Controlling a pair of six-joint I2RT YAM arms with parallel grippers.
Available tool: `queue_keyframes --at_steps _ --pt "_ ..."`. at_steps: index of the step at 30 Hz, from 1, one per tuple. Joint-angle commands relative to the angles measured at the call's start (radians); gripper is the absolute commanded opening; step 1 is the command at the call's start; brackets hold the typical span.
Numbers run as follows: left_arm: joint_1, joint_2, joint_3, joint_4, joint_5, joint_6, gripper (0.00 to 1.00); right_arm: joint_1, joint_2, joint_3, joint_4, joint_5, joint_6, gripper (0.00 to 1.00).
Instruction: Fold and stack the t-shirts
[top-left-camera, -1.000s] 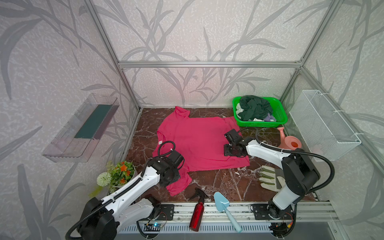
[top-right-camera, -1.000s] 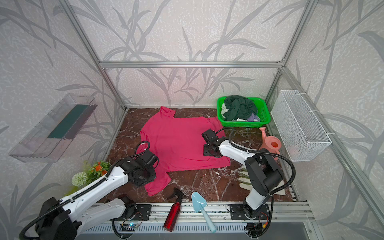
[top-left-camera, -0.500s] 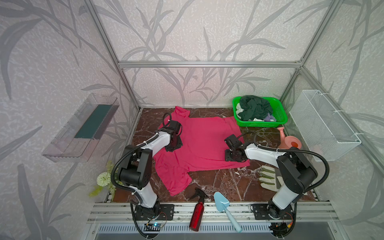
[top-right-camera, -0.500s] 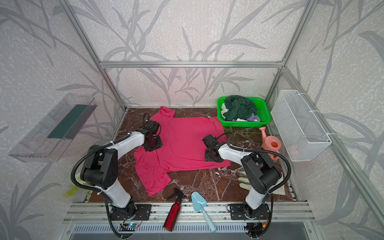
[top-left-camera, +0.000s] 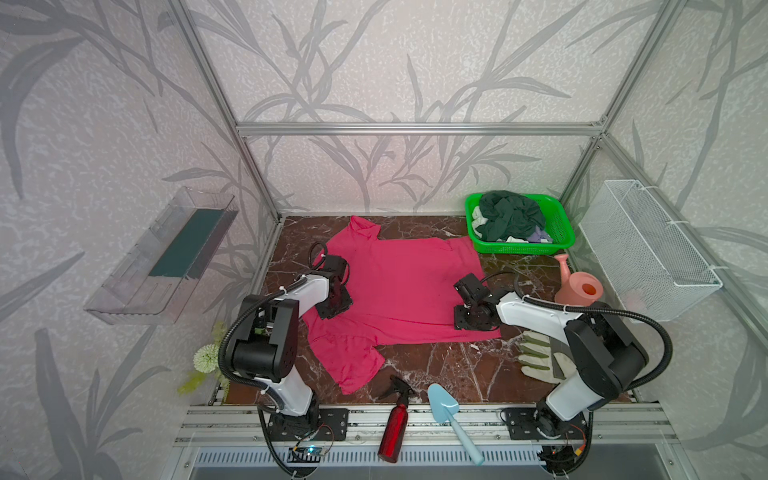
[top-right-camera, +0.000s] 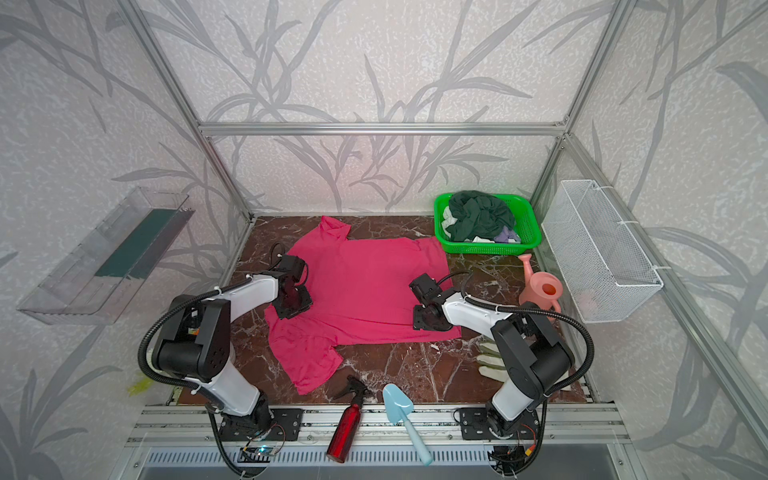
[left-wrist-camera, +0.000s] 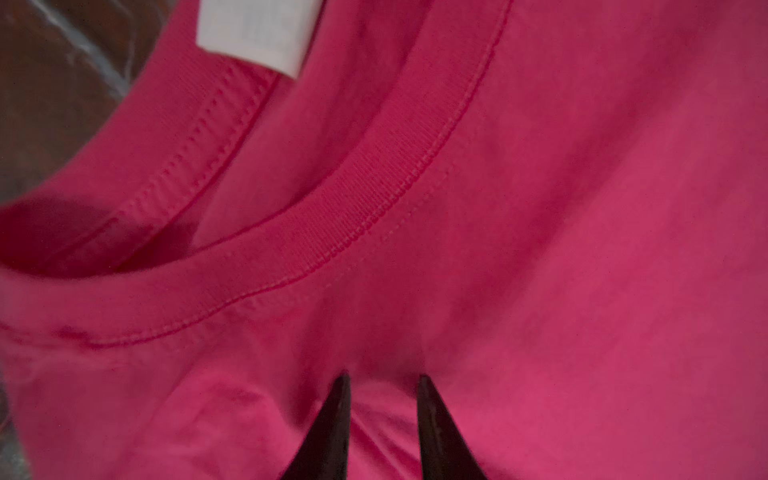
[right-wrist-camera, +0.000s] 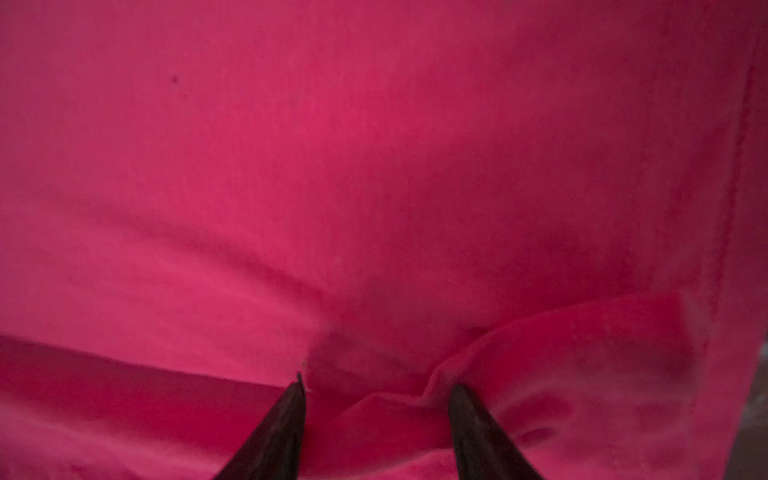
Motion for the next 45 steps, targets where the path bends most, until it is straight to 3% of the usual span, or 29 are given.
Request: queue_keyframes --at_steps 1,8,14,17,23,29,37,45 --pt "0.009 -0.004 -0.074 -0.064 0.047 -0.041 0.29 0.008 -0.044 -0.009 -0.073 -0.038 -0.004 0.56" --pt "0.01 -0.175 -0.13 -0.138 0.029 -0.037 0.29 0.03 -0.112 0.09 -0.203 -0.029 -0.048 0.55" --pt "0.009 -0.192 0.067 -0.159 -0.001 0.046 0.31 0.031 -0.125 0.226 -0.217 0.037 -0.122 0.55" --pt "0.011 -0.079 0.235 -0.143 -0.019 0.079 0.31 0.03 -0.093 0.272 -0.171 0.05 -0.146 0.56" --pt "0.022 0.228 0.596 -0.099 0.052 0.118 0.31 0.03 -0.036 0.311 -0.104 0.035 -0.152 0.57" --pt "0.036 0.499 0.946 -0.165 0.047 0.148 0.31 0.031 0.003 0.299 -0.054 -0.015 -0.15 0.57" --pt "0.075 0.74 1.224 -0.205 0.136 0.108 0.33 0.029 0.023 0.299 -0.071 0.001 -0.151 0.57" --pt "0.099 0.891 1.452 -0.282 0.148 0.085 0.34 0.029 0.082 0.309 -0.072 -0.015 -0.138 0.57"
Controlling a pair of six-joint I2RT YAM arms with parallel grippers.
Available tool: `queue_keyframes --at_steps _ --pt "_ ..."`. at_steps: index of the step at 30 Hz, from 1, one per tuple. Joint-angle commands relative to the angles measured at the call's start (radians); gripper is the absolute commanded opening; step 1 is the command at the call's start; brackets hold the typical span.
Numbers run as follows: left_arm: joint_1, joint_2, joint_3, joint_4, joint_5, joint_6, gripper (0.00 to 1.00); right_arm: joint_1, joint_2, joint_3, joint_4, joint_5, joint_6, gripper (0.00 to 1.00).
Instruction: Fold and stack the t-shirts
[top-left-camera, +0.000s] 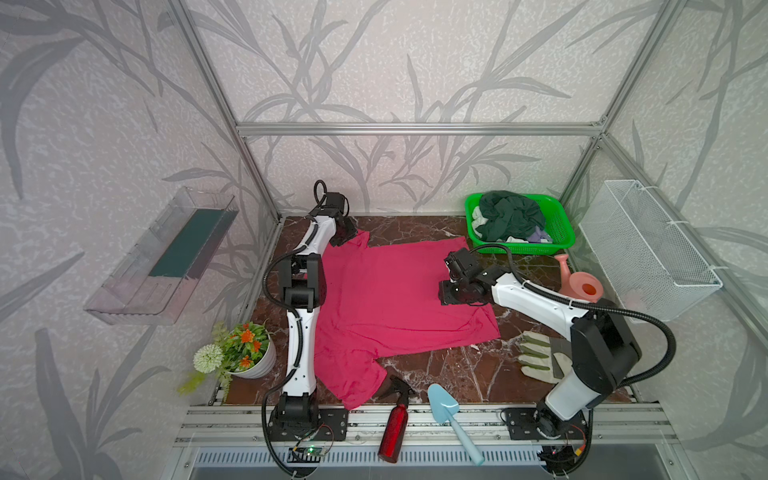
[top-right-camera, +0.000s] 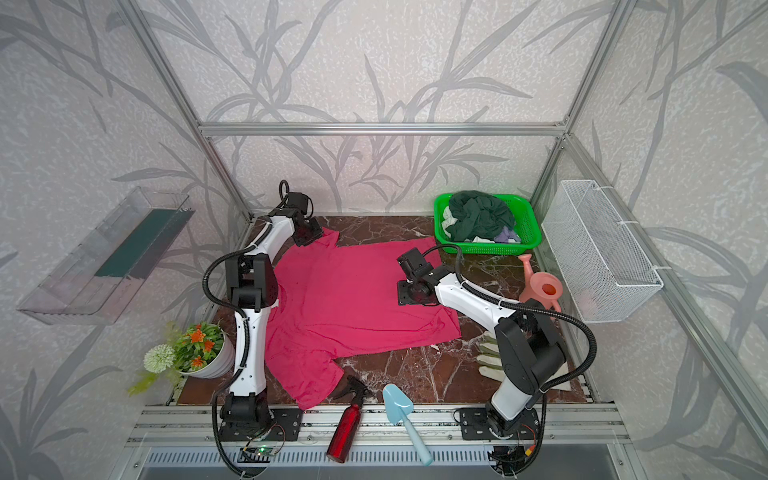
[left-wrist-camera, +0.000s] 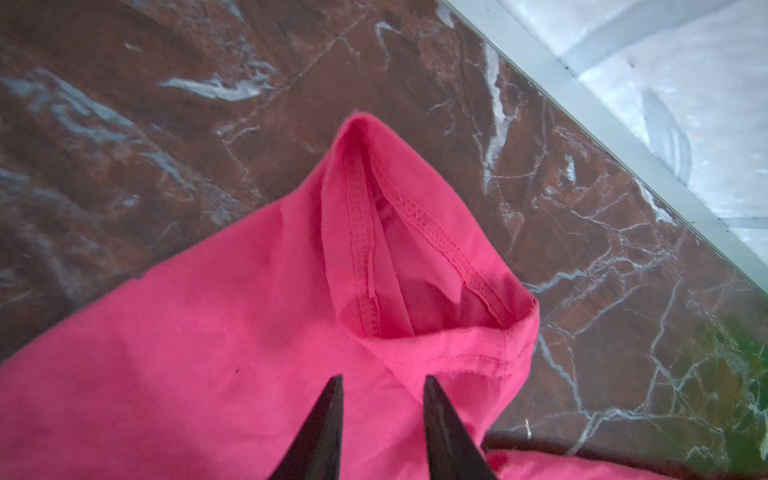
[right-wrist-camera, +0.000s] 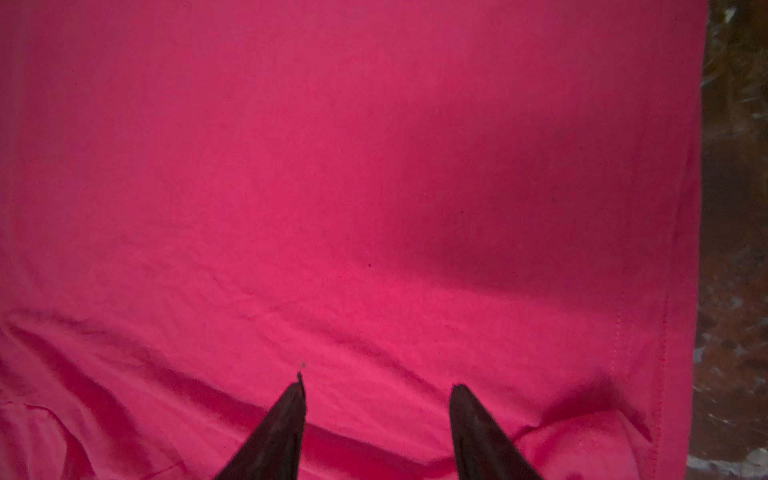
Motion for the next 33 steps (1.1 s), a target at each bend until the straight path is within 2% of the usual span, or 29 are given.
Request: queue_keyframes --at_steps 1,7,14,22,25,31,33 --pt "0.008 0.041 0.092 -0.075 0.01 -0.015 0.34 0.002 0.031 0.015 -0.006 -0.017 0.007 0.57" --pt "0.016 0.072 0.112 -0.068 0.05 -0.044 0.35 0.003 0.052 0.011 0.011 -0.017 0.013 0.57" --pt "0.016 0.061 0.048 -0.027 0.057 -0.071 0.35 0.002 0.046 0.019 0.016 -0.021 0.006 0.57" --pt "0.016 0.074 0.058 -0.008 0.059 -0.09 0.31 0.002 0.042 -0.007 0.012 -0.02 0.012 0.57" --pt "0.016 0.09 0.081 -0.023 0.064 -0.096 0.24 0.002 0.043 -0.021 0.025 -0.02 0.018 0.57" --pt "0.016 0.103 0.1 -0.017 0.073 -0.108 0.01 0.002 0.043 -0.017 0.007 -0.019 0.021 0.57" --pt "0.017 0.102 0.105 -0.012 0.079 -0.107 0.0 0.002 0.012 -0.021 -0.001 -0.011 0.022 0.57"
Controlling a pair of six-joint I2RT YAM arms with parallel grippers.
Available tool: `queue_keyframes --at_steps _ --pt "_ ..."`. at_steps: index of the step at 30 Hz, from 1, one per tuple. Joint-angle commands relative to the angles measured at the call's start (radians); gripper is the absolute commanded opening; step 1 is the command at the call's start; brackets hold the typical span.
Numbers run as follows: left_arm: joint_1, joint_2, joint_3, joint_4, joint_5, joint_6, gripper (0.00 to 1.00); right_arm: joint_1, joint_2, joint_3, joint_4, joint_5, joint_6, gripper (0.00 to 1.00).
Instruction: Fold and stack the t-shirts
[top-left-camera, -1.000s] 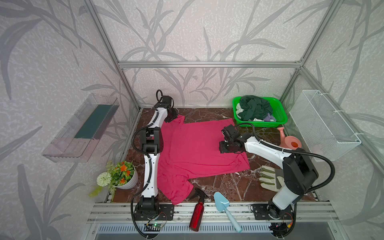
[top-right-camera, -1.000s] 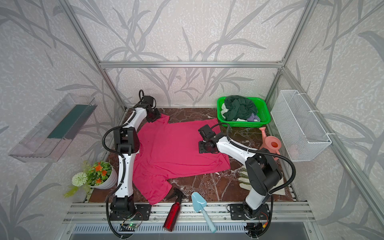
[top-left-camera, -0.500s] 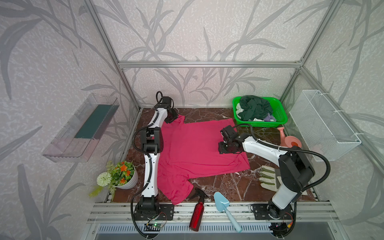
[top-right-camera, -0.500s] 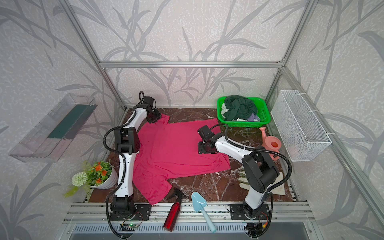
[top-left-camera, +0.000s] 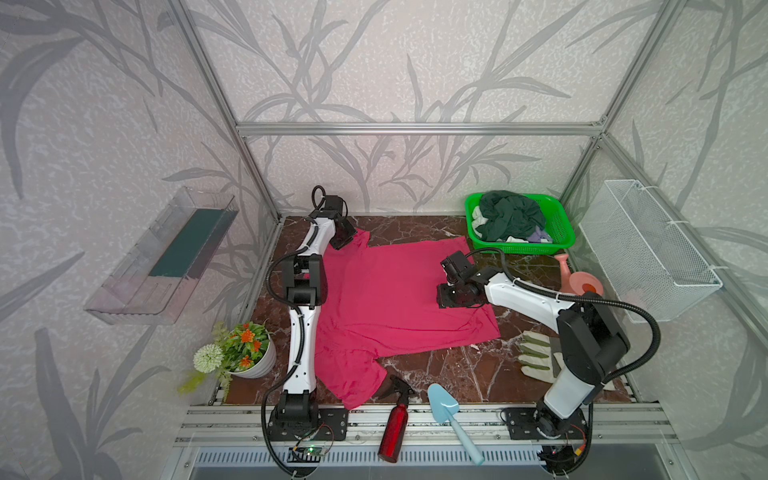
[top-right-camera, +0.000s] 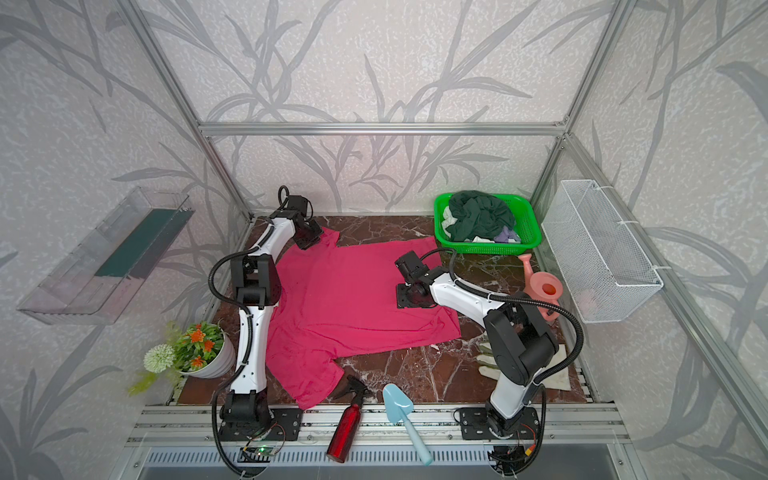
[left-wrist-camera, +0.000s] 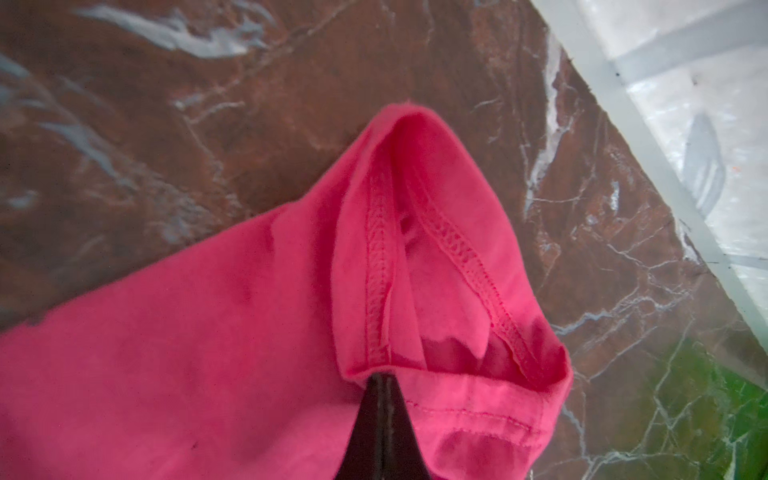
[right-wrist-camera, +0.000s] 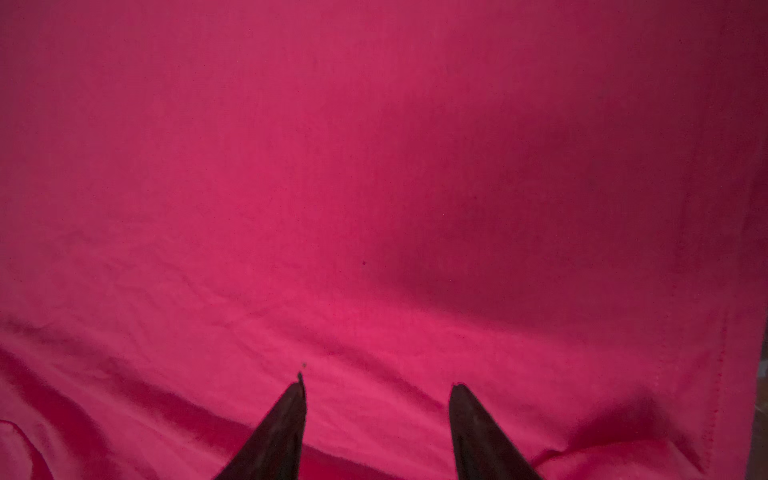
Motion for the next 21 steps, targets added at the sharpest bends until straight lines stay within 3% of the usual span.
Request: queue_keyframes --at_steps 1,16,18,21 --pt "0.003 0.016 0.041 -0.001 0.012 -0.004 0.0 0.003 -0.049 -0.02 -0.024 0.01 0.008 0.57" --pt "0.003 0.056 0.141 0.004 0.084 0.087 0.0 0.002 -0.096 -0.062 -0.019 0.025 0.029 0.56" --pt "0.001 0.056 0.142 -0.017 0.081 0.086 0.19 0.002 -0.104 -0.07 -0.015 0.029 0.032 0.56" --pt "-0.001 0.031 0.102 -0.026 0.024 0.083 0.31 0.003 -0.102 -0.074 -0.009 0.025 0.032 0.56"
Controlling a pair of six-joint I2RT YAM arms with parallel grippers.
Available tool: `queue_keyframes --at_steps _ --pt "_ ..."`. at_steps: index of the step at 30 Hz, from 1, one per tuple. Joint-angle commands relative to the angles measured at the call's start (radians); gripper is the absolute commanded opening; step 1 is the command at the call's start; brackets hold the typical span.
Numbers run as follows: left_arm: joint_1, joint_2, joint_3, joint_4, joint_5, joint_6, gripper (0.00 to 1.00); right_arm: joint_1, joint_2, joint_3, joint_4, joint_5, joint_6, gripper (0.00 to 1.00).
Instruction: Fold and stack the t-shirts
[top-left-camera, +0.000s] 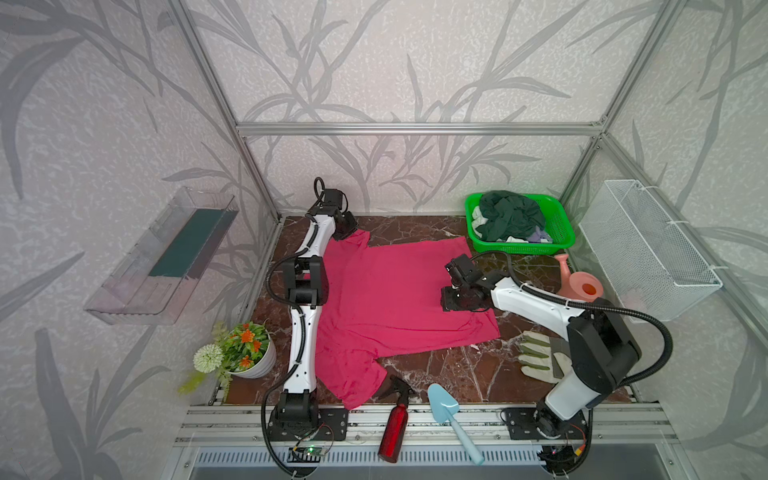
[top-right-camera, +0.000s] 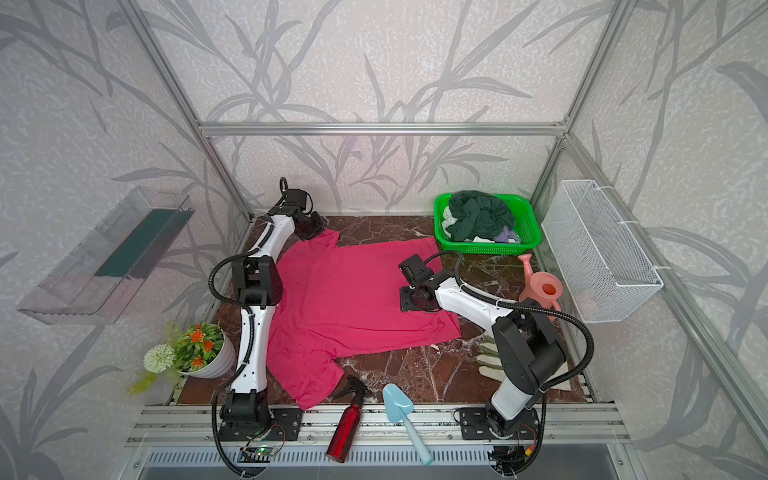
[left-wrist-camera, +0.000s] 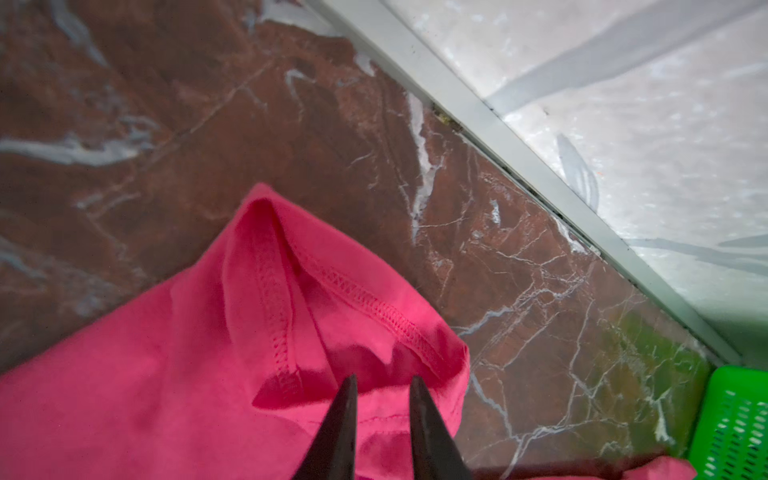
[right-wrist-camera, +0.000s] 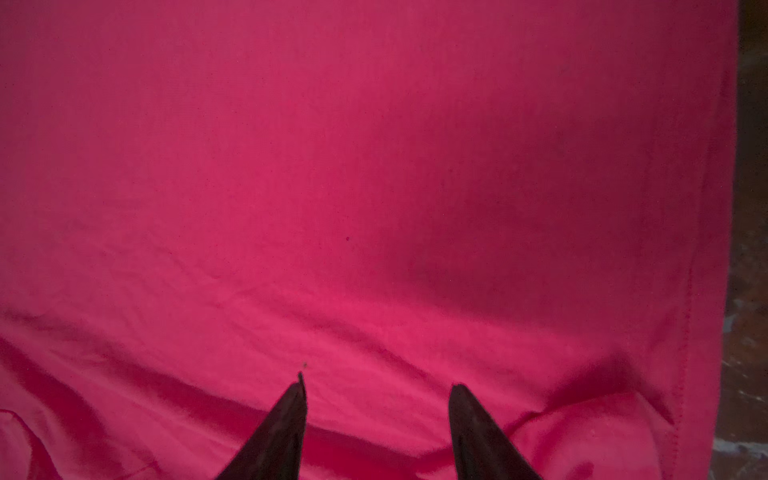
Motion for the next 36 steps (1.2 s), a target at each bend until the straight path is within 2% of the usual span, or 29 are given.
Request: queue_keyframes --at_steps 1,6,23,33,36 --pt "0.0 -0.007 -0.019 -0.047 -0.061 0.005 0.32 0.002 -0.03 -0.008 -0.007 0.009 0.013 0.56" --pt "0.002 -0.002 -0.017 -0.074 -0.083 -0.004 0.36 0.004 -0.031 -0.014 -0.006 0.001 0.013 0.56" --pt "0.002 0.043 -0.005 -0.094 -0.061 -0.046 0.36 0.004 -0.01 -0.009 0.003 -0.007 0.014 0.56" --pt "0.002 0.045 -0.008 -0.102 -0.055 -0.05 0.13 0.005 -0.009 -0.015 0.004 -0.01 0.014 0.56" --pt "0.003 0.039 -0.007 -0.108 -0.059 -0.049 0.1 0.005 -0.011 -0.016 0.006 -0.011 0.017 0.56"
